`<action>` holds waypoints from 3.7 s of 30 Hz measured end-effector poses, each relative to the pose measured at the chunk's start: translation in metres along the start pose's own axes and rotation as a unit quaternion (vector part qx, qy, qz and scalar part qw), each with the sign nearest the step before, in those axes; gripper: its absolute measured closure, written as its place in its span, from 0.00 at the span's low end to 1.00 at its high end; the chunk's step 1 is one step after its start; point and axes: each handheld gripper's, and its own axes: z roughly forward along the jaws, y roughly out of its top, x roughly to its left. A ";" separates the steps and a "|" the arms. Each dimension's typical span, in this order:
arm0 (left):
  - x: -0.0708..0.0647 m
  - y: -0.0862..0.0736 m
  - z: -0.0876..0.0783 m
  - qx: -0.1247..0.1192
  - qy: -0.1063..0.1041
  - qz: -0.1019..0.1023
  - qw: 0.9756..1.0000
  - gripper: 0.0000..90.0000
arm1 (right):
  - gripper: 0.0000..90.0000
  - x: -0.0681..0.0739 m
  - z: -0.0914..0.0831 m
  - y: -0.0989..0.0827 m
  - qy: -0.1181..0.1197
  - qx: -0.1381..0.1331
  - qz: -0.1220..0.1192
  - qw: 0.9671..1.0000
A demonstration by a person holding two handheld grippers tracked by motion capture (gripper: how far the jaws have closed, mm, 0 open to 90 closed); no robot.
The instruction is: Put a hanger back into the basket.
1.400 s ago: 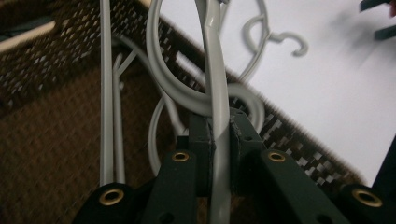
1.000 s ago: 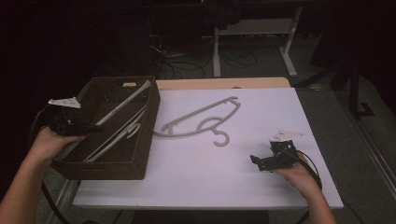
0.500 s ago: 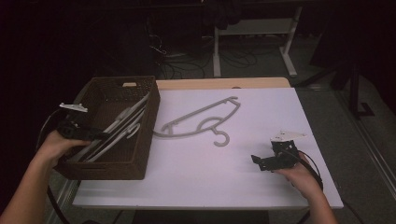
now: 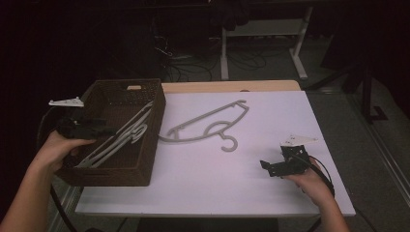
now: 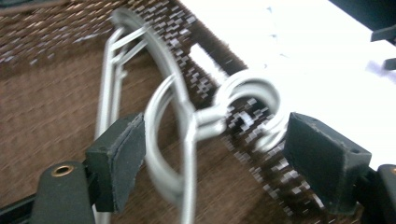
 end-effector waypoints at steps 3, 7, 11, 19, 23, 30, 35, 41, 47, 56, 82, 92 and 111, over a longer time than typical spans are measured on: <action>-0.014 0.008 0.005 -0.014 -0.014 0.009 1.000 0.22 | 0.02 0.000 0.000 0.000 0.000 -0.001 0.001 1.000; -0.033 0.018 0.014 -0.020 -0.030 0.024 0.999 0.21 | 0.02 -0.001 -0.002 -0.001 0.000 -0.002 0.000 1.000; -0.052 0.029 0.027 -0.024 -0.040 0.037 0.998 0.21 | 0.02 -0.001 -0.002 0.000 0.001 -0.006 0.001 1.000; -0.090 0.049 0.060 -0.031 -0.069 0.065 0.995 0.22 | 0.02 -0.001 -0.001 0.000 0.005 -0.005 -0.001 1.000; -0.103 0.056 0.079 -0.032 -0.074 0.070 0.994 0.25 | 0.02 0.000 -0.001 -0.001 0.007 -0.006 -0.004 1.000; -0.125 0.065 0.109 -0.025 -0.076 0.080 0.994 0.42 | 0.02 0.002 0.002 -0.001 0.016 -0.004 -0.010 1.000; -0.136 0.069 0.138 -0.019 -0.079 0.085 0.993 0.61 | 0.02 0.004 0.004 -0.001 0.024 -0.002 -0.016 1.000; -0.142 0.070 0.187 0.003 -0.060 0.100 0.993 0.85 | 0.02 0.006 0.005 -0.001 0.031 -0.003 -0.021 0.999; -0.134 0.068 0.243 0.036 -0.035 0.109 0.993 0.99 | 0.02 0.007 0.005 0.000 0.037 -0.008 -0.019 0.999; -0.118 0.069 0.307 0.076 0.000 0.138 0.987 1.00 | 0.02 0.005 0.005 0.000 0.043 -0.012 -0.016 0.999; -0.146 0.046 0.331 0.129 -0.072 0.162 0.976 1.00 | 0.02 0.000 0.003 -0.002 0.042 -0.018 -0.008 0.999; -0.196 0.018 0.318 0.138 -0.131 0.193 0.963 1.00 | 0.02 -0.001 0.001 -0.001 0.041 -0.023 -0.006 0.999; -0.164 0.000 0.221 0.065 -0.141 0.128 0.980 0.47 | 0.02 0.002 0.000 0.017 0.045 -0.031 -0.010 0.998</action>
